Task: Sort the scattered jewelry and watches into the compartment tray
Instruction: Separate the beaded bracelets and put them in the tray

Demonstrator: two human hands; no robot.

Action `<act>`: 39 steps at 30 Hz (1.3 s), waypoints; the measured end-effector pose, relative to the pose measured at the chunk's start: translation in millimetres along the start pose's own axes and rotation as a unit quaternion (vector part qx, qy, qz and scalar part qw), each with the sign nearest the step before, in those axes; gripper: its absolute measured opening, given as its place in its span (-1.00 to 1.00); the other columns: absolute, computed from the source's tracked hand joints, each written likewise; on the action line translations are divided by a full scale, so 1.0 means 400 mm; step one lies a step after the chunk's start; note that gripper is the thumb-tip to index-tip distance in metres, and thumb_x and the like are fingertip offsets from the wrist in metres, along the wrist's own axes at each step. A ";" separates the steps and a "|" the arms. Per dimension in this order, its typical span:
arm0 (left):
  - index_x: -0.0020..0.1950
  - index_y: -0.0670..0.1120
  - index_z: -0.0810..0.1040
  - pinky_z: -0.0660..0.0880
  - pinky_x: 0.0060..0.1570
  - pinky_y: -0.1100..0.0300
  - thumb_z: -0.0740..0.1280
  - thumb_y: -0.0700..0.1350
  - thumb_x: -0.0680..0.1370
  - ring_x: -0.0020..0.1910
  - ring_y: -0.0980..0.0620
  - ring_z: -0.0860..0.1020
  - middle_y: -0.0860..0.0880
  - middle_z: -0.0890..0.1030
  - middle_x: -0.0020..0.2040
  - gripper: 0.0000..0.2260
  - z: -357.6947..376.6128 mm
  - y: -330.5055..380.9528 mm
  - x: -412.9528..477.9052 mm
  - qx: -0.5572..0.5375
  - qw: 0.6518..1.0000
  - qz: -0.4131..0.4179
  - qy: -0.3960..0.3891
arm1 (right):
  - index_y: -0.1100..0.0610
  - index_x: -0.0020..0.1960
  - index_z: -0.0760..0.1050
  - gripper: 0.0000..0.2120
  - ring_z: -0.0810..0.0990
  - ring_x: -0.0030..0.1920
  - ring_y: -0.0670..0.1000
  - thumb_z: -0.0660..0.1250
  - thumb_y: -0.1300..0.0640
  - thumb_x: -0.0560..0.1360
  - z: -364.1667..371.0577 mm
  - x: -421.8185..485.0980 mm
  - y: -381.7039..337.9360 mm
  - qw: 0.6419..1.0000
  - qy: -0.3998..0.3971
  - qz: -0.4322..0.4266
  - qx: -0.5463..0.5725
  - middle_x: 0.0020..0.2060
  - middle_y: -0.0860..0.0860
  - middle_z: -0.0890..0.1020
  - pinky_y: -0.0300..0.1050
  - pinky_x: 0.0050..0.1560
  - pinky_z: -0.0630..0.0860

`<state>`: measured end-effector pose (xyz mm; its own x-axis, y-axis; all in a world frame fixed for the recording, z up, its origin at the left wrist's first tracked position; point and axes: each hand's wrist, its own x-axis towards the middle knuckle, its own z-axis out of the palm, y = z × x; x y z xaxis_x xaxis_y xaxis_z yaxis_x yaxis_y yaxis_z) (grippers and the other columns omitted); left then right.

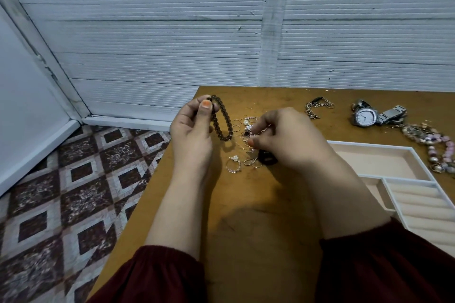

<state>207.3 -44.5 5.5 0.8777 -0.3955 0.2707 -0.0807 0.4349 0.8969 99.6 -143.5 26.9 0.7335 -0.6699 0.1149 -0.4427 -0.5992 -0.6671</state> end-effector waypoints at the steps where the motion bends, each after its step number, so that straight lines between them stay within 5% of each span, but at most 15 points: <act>1: -0.07 -0.10 0.53 0.44 0.19 -0.09 0.26 -0.23 0.59 -0.19 0.19 0.55 0.07 0.60 -0.24 -0.91 0.000 -0.002 0.001 0.006 1.000 -0.003 0.001 | 0.02 -0.24 0.53 -0.84 0.64 -0.29 -0.04 0.51 0.06 0.38 -0.005 0.002 0.003 1.000 0.005 -0.001 0.020 -0.37 -0.06 0.64 -0.09 -0.13 0.57; 7: -0.10 -0.05 0.50 0.43 -0.04 0.30 0.24 -0.20 0.60 -0.19 0.27 0.54 0.07 0.58 -0.20 -0.88 -0.002 -0.020 0.003 0.053 0.998 -0.020 0.003 | 0.06 -0.21 0.56 -0.89 0.64 -0.25 0.08 0.49 0.17 0.40 -0.023 -0.006 -0.020 0.978 0.027 -0.051 0.203 -0.30 0.10 0.66 0.05 -0.08 0.57; 11: -0.10 -0.06 0.52 0.41 -0.05 0.29 0.25 -0.19 0.60 -0.21 0.33 0.53 0.11 0.59 -0.20 -0.89 -0.005 -0.033 0.007 0.085 0.996 -0.036 0.015 | 0.07 -0.18 0.57 -0.89 0.58 -0.23 0.00 0.46 0.23 0.43 -0.036 -0.018 -0.040 0.952 0.053 -0.084 0.289 -0.20 0.22 0.67 0.01 -0.06 0.57; 15: 0.03 -0.14 0.55 0.44 -0.05 0.24 0.25 -0.17 0.60 -0.22 0.30 0.53 0.13 0.59 -0.19 -0.90 -0.008 -0.043 0.010 0.110 0.992 -0.045 0.031 | 0.14 -0.13 0.57 -0.93 0.62 -0.24 -0.09 0.44 0.25 0.43 -0.051 -0.023 -0.049 0.925 0.077 -0.100 0.359 -0.26 0.11 0.66 -0.26 -0.18 0.56; 19: -0.06 -0.07 0.48 0.50 -0.32 0.34 0.20 -0.22 0.62 -0.32 0.17 0.52 0.03 0.53 -0.22 -0.88 -0.001 -0.038 0.006 0.080 0.993 -0.074 0.039 | 0.15 -0.10 0.53 -0.88 0.64 -0.26 -0.02 0.40 0.33 0.45 -0.050 -0.020 -0.045 0.906 0.059 -0.067 0.413 -0.33 0.05 0.62 -0.24 -0.25 0.59; 22: -0.08 -0.05 0.45 0.44 -0.40 0.37 0.17 -0.24 0.63 -0.40 0.18 0.52 0.01 0.50 -0.25 -0.85 -0.002 -0.031 0.009 0.030 0.993 -0.101 0.054 | 0.18 -0.09 0.49 -0.85 0.61 -0.28 0.06 0.34 0.41 0.47 -0.044 -0.017 -0.035 0.915 0.024 -0.033 0.401 -0.43 -0.02 0.59 -0.18 -0.24 0.59; 29: -0.04 -0.03 0.45 0.29 -0.54 0.40 0.15 -0.20 0.64 -0.53 0.25 0.38 0.06 0.50 -0.22 -0.86 -0.006 -0.026 0.015 0.027 0.990 -0.113 0.078 | 0.15 -0.06 0.56 -0.84 0.51 -0.46 -0.17 0.30 0.37 0.49 -0.046 -0.020 -0.015 0.974 -0.035 0.001 0.225 -0.42 -0.04 0.53 -0.27 -0.39 0.43; 35: -0.05 -0.06 0.44 0.36 -0.52 0.42 0.13 -0.22 0.65 -0.37 0.16 0.43 0.01 0.47 -0.25 -0.85 -0.008 -0.016 0.014 0.003 0.984 -0.131 0.117 | 0.09 -0.11 0.56 -0.81 0.47 -0.45 -0.12 0.29 0.36 0.48 -0.057 -0.018 -0.016 0.969 0.024 -0.008 0.245 -0.44 -0.03 0.50 -0.31 -0.43 0.38; 39: -0.06 -0.05 0.47 0.31 -0.55 0.40 0.15 -0.19 0.64 -0.43 0.20 0.42 0.03 0.48 -0.28 -0.85 -0.007 -0.017 0.013 0.030 0.984 -0.139 0.107 | 0.13 -0.11 0.53 -0.82 0.53 -0.39 -0.02 0.28 0.39 0.48 -0.048 -0.022 -0.013 0.975 -0.040 -0.007 0.219 -0.44 -0.02 0.53 -0.13 -0.32 0.45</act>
<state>213.6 -47.0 -0.1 0.9488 -0.3097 -0.0627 0.1550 0.2832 0.9465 85.5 -142.9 43.4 0.7835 -0.6161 0.0812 -0.1821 -0.3527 -0.9179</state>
